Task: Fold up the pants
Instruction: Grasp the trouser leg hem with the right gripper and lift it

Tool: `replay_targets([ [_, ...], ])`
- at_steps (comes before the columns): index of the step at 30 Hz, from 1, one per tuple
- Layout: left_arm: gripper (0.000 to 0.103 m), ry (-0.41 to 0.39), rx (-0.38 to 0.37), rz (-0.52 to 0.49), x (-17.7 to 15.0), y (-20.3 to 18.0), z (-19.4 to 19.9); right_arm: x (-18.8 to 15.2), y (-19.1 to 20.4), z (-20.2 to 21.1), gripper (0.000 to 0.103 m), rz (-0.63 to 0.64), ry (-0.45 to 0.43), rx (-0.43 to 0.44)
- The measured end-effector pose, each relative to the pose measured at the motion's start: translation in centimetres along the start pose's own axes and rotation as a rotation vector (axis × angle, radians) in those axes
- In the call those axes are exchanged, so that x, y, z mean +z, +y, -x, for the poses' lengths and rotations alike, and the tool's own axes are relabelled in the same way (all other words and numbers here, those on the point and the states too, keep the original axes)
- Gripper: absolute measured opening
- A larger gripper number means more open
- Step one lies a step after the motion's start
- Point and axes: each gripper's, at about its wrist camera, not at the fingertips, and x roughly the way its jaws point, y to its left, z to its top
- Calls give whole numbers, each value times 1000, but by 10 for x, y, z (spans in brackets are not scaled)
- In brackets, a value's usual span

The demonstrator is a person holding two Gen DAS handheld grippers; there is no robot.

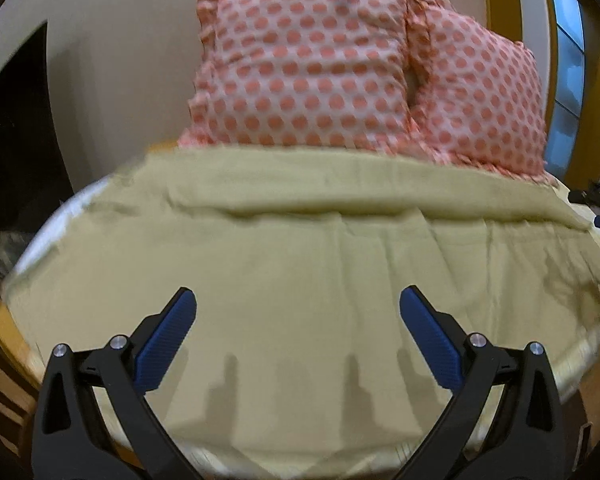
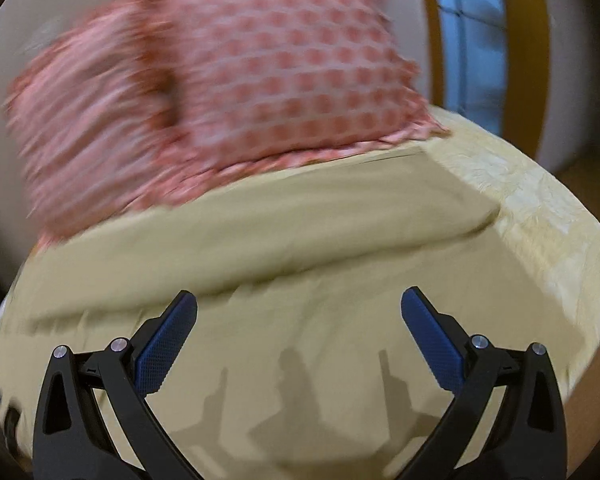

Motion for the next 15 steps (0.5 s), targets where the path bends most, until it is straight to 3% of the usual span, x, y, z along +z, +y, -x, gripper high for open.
replay_targets([
  [5,101,-21,23,10,42,10,-17,84,-30,-93,102,-170,90,-180],
  [7,101,-12,20,23,51,14,-25,109,-43,-136,96,-232,125,-270],
  [10,101,3,19,39,62,17,-41,124,-64,-179,82,-334,189,-335],
  [15,101,44,22,58,66,22,-65,141,-77,-211,83,-367,183,-453],
])
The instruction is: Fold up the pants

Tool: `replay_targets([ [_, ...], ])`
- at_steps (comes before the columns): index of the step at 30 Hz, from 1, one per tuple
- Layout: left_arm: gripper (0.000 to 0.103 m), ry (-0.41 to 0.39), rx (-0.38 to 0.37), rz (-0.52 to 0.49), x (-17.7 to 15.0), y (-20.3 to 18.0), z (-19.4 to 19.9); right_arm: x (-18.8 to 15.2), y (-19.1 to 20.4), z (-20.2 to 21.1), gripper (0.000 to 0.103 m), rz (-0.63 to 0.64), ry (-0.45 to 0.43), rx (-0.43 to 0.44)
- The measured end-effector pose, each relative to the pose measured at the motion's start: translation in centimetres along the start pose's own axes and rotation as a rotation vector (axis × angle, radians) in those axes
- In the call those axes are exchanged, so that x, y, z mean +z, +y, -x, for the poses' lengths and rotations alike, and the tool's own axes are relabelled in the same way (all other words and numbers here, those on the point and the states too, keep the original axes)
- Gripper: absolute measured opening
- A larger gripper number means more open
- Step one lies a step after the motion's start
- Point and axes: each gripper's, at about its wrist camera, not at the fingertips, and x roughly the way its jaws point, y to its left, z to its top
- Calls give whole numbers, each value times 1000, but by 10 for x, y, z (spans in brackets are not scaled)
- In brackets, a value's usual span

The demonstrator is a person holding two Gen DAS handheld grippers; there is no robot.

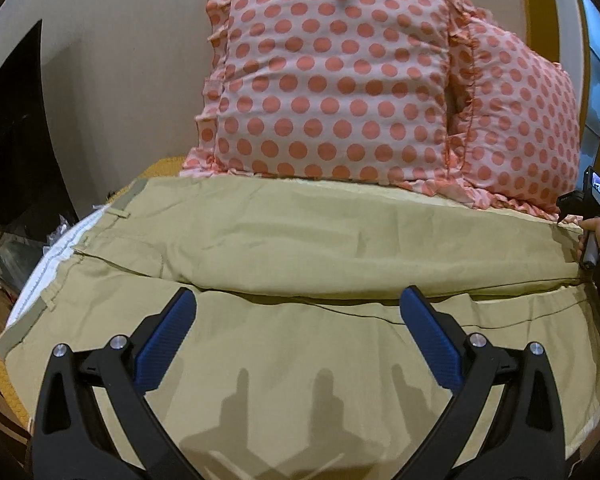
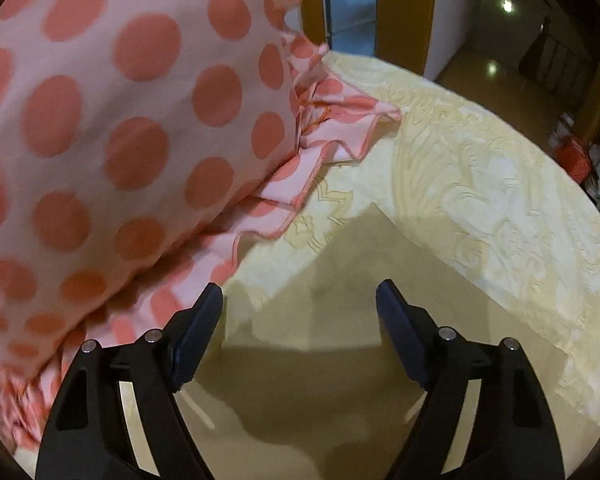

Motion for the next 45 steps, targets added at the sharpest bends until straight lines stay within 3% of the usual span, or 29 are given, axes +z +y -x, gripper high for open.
replay_targets([
  [3,101,39,-12,15,-2,1,-12,3,2,-10,83,60,-29,-67],
  [5,101,50,-19,20,-4,2,-14,-3,-4,-8,71,81,-56,-41],
  [6,101,49,-22,25,-5,3,-14,-8,-10,-4,39,107,-87,-3],
  [7,101,42,-29,34,-6,5,-12,-11,-16,-2,21,117,-102,1],
  [10,101,21,-53,65,-8,13,-6,-13,-47,1,6,66,-95,131],
  [14,101,27,-73,103,-8,23,3,-21,-99,21,5,-66,-115,360],
  [16,101,14,-80,119,-8,29,11,-39,-130,60,5,-105,-175,510],
  [17,101,4,-81,124,-7,32,15,-47,-127,82,5,-118,-190,555],
  [20,101,-20,-71,130,-4,39,24,-99,-182,141,5,-165,-240,719],
  [23,101,-36,-94,154,5,50,29,-137,-224,154,5,-190,-225,736],
  [27,101,-31,-131,205,19,64,23,-165,-241,122,8,-276,-41,779],
  [29,101,-22,-150,224,26,70,18,-169,-240,112,28,-324,25,787],
  [30,101,-16,-154,232,28,72,16,-170,-238,107,49,-336,50,782],
  [31,101,-15,-161,237,30,75,13,-173,-237,105,56,-337,58,779],
  [33,101,-5,-161,251,36,81,7,-174,-230,105,56,-314,40,761],
  [35,101,6,-172,250,42,85,-1,-177,-232,106,54,-303,22,748],
  [36,101,10,-181,247,46,85,-6,-174,-227,104,40,-283,1,730],
  [37,101,15,-197,243,51,86,-14,-174,-228,100,2,-271,-2,730],
  [39,101,34,-229,254,61,89,-29,-172,-232,91,2,-298,-3,766],
  [42,101,83,-247,310,77,98,-60,-170,-254,108,2,-339,-129,825],
  [45,100,205,-245,401,89,104,-107,-165,-260,116,2,-333,-161,847],
])
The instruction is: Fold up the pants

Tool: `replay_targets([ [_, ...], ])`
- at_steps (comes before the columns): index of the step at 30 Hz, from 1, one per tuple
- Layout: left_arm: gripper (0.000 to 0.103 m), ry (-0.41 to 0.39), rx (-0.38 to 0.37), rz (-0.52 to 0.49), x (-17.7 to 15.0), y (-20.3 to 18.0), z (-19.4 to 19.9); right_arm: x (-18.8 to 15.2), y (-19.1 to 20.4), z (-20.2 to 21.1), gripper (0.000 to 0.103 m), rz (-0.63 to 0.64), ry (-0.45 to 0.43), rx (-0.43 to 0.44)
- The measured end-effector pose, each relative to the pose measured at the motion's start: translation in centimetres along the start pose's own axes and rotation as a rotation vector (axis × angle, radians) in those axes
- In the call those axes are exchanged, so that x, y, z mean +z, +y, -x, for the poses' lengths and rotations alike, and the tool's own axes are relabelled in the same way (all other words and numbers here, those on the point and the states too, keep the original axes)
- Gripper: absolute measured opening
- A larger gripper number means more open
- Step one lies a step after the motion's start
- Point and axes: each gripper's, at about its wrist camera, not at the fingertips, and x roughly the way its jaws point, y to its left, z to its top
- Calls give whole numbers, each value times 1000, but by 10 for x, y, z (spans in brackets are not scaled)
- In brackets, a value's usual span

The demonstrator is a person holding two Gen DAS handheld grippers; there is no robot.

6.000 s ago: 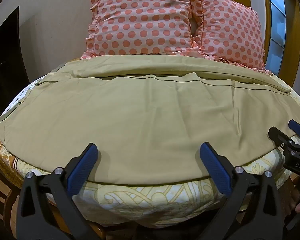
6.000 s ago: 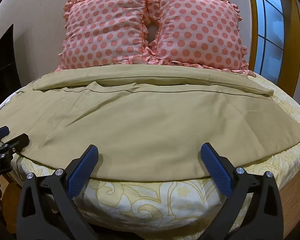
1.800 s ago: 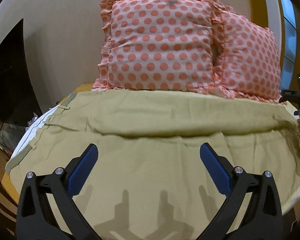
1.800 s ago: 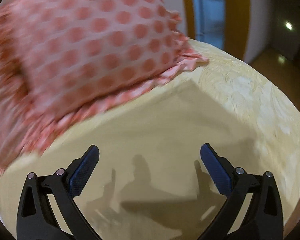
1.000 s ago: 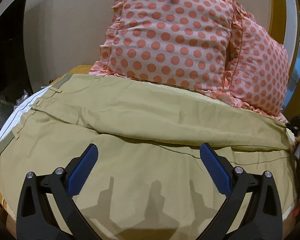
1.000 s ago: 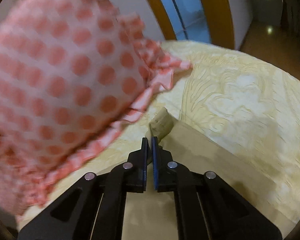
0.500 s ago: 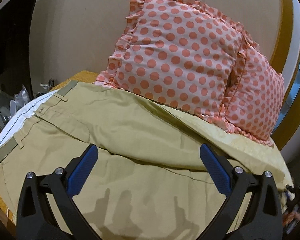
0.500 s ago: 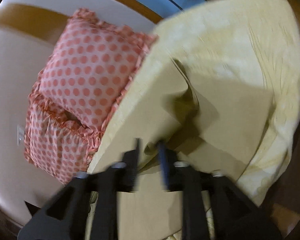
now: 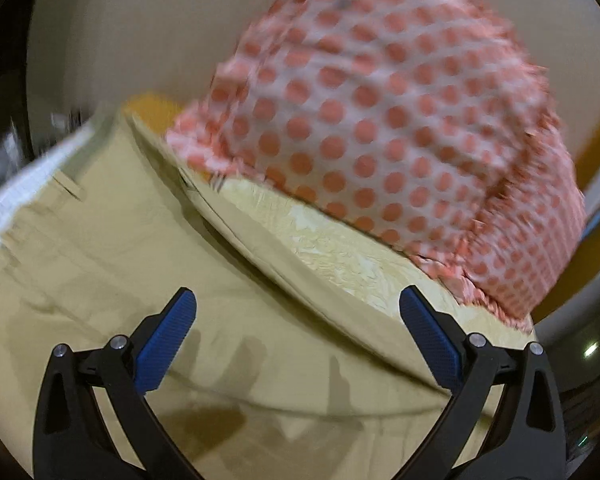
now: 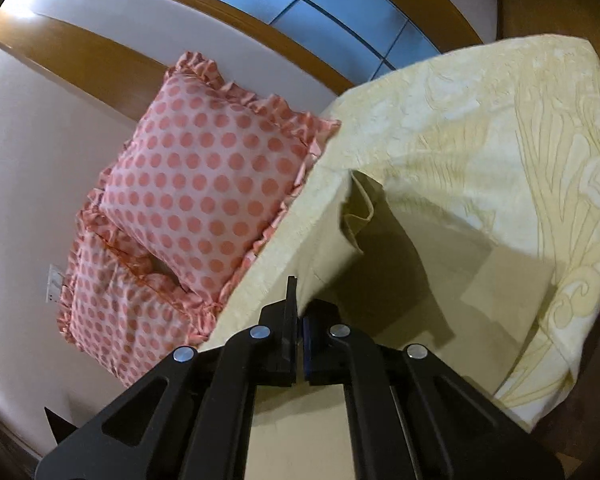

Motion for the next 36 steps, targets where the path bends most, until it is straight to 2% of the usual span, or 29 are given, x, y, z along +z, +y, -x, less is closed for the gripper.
replay_targets([
  [2,89,75,28,62,11,6,-32,2,0,-1,2,-3,0,8],
  [5,70,152,93,89,19,10,-70,3,0,-4,2,4,-3,5],
  [6,59,166,104,98,19,12,-77,4,0,-6,2,3,-2,5],
  [9,5,155,101,99,22,16,-88,6,-2,-12,2,4,5,6],
  [11,5,93,59,110,18,18,-66,9,0,-13,2,17,2,7],
  [13,5,32,37,70,11,13,-33,12,3,-8,2,25,-12,14],
  [16,5,-62,-24,18,-16,11,40,16,4,11,2,51,-51,8],
  [18,6,-105,-45,-6,-50,19,89,16,1,20,2,60,-63,0],
  [21,7,-125,-28,-15,-103,36,131,13,-9,36,2,62,-71,-16],
  [25,7,-80,-14,39,-161,61,144,5,-23,44,2,58,-73,-57],
  [29,7,-52,6,78,-190,78,137,-4,-37,43,2,53,-58,-109],
  [32,7,-50,12,94,-206,84,134,-8,-36,47,4,99,-66,-161],
  [33,12,-60,16,103,-210,85,134,-9,-34,51,11,110,-80,-184],
  [34,15,-72,19,109,-212,87,136,-9,-33,55,39,113,-88,-200],
  [36,23,-101,16,112,-216,87,141,-9,-35,67,80,112,-150,-239],
])
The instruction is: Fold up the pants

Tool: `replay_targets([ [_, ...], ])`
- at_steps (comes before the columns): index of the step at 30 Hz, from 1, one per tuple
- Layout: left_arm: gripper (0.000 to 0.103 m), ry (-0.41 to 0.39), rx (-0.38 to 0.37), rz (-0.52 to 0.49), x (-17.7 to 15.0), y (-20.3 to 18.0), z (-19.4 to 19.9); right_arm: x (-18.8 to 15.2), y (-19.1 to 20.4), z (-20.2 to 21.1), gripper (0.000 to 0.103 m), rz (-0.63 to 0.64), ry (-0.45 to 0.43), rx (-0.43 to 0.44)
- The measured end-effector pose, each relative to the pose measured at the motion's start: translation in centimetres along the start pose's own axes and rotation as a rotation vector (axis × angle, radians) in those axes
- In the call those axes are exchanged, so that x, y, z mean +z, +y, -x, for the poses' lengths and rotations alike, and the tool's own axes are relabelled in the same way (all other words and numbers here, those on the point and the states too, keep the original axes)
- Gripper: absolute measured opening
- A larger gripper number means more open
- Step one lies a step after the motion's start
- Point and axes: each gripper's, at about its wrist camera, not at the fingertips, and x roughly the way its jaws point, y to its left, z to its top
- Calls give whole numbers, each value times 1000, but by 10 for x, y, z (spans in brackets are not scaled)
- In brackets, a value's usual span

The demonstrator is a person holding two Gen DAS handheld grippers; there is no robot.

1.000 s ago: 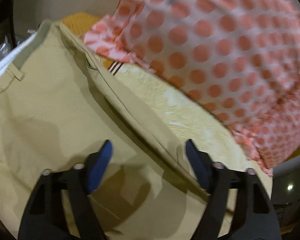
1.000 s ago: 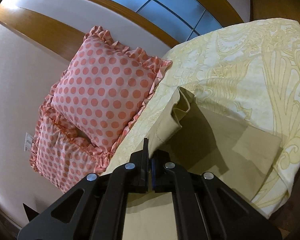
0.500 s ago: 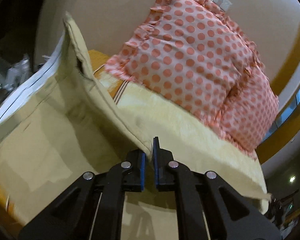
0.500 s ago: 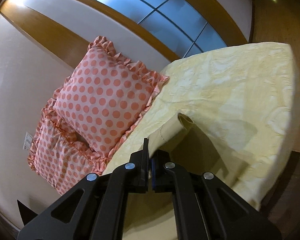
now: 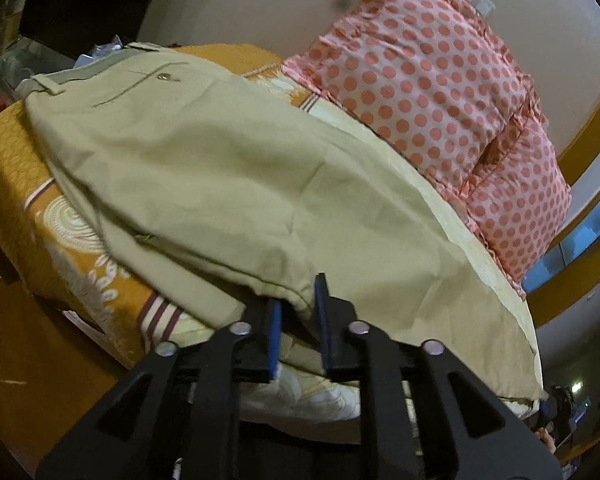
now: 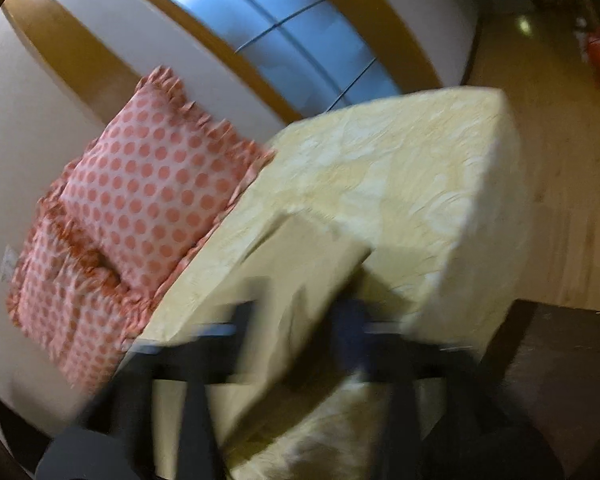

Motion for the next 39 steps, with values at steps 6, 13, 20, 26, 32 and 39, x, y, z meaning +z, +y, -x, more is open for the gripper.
replay_targets([
  [6,56,-105,22,3,0,3,25,-3,-17,-9,70,8,-14,-40],
  [13,66,-203,70,38,9,18,45,-29,4,-19,45,153,14,64],
  [20,70,-205,98,50,12,31,45,-42,21,-33,8,308,-11,36],
  [26,76,-189,88,71,15,45,41,-26,61,-30,3,369,-8,151],
  [32,84,-190,73,80,19,53,41,-69,192,-10,3,571,64,500],
  [39,87,-191,82,115,23,64,42,-256,312,-8,8,973,521,766],
])
